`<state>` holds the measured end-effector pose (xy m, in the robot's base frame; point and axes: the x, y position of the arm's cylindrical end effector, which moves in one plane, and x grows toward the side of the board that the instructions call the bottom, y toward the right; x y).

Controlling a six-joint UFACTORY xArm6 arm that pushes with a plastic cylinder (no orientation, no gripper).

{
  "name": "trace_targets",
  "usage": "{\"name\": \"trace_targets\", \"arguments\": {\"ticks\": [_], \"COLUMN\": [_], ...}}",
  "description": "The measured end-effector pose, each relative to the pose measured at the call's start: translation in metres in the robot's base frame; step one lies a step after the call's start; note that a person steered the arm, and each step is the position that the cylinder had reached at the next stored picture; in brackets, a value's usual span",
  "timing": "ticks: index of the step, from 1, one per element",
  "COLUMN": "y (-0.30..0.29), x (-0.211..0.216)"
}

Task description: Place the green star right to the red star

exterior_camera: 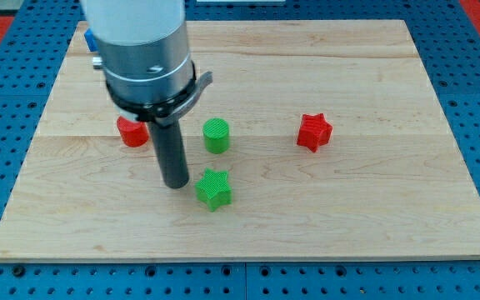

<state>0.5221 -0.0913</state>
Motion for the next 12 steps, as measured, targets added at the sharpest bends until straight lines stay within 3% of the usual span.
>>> {"name": "trace_targets", "arguments": {"ticks": [1, 3, 5, 9, 12], "y": [0.0, 0.115, 0.066, 0.268, 0.335], "x": [0.02, 0.011, -0.004, -0.029, -0.057]}}
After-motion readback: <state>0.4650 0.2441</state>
